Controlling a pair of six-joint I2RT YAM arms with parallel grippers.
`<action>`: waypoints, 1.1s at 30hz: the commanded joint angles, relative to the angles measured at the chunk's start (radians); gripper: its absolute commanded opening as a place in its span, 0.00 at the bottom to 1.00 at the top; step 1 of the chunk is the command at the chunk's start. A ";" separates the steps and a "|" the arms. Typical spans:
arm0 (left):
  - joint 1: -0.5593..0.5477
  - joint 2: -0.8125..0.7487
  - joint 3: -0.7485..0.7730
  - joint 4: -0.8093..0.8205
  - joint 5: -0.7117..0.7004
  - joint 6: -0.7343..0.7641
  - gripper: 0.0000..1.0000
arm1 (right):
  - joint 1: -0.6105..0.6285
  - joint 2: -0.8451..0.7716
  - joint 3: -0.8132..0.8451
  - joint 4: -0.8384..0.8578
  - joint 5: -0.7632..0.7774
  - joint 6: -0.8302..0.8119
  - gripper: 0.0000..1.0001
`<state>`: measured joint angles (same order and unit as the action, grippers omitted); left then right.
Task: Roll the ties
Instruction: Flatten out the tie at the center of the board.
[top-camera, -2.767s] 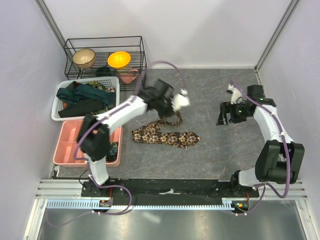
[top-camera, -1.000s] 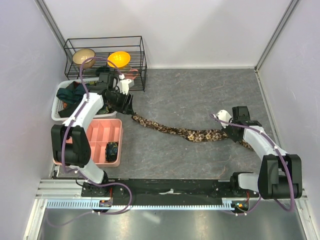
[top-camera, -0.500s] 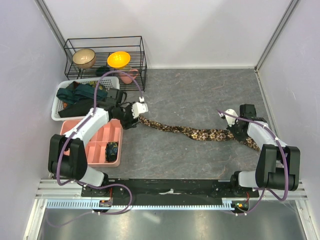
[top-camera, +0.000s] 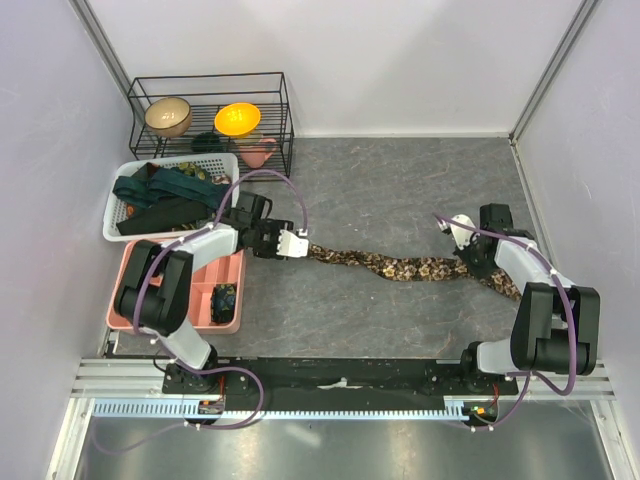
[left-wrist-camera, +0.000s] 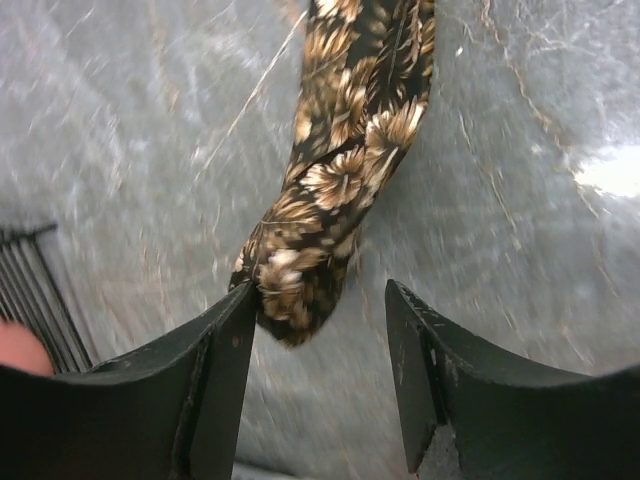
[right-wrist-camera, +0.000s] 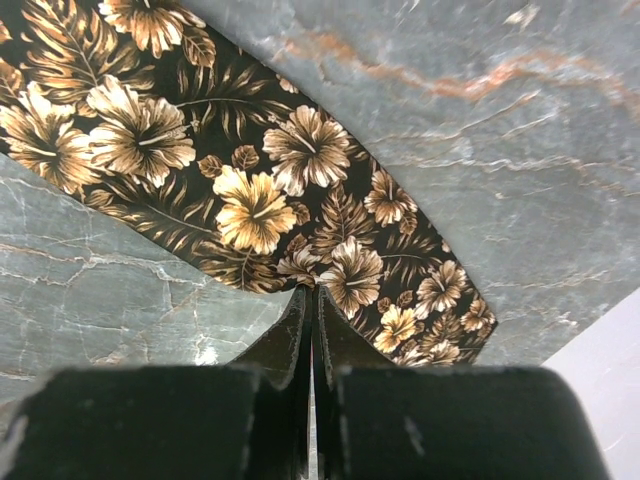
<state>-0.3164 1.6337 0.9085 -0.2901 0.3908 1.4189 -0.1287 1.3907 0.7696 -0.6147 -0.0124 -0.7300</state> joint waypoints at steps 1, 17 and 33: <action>-0.027 0.083 0.026 0.080 -0.050 0.114 0.59 | -0.008 -0.004 0.056 -0.014 -0.029 0.004 0.00; -0.049 0.031 0.368 -0.830 0.036 0.014 0.02 | -0.095 -0.108 0.030 -0.048 0.038 -0.118 0.00; 0.049 0.514 0.874 -0.940 0.114 -0.396 0.39 | -0.084 0.091 0.056 0.030 -0.031 -0.123 0.00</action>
<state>-0.3054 2.1544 1.6932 -1.2510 0.4572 1.1862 -0.2157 1.4712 0.8124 -0.6205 -0.0269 -0.8291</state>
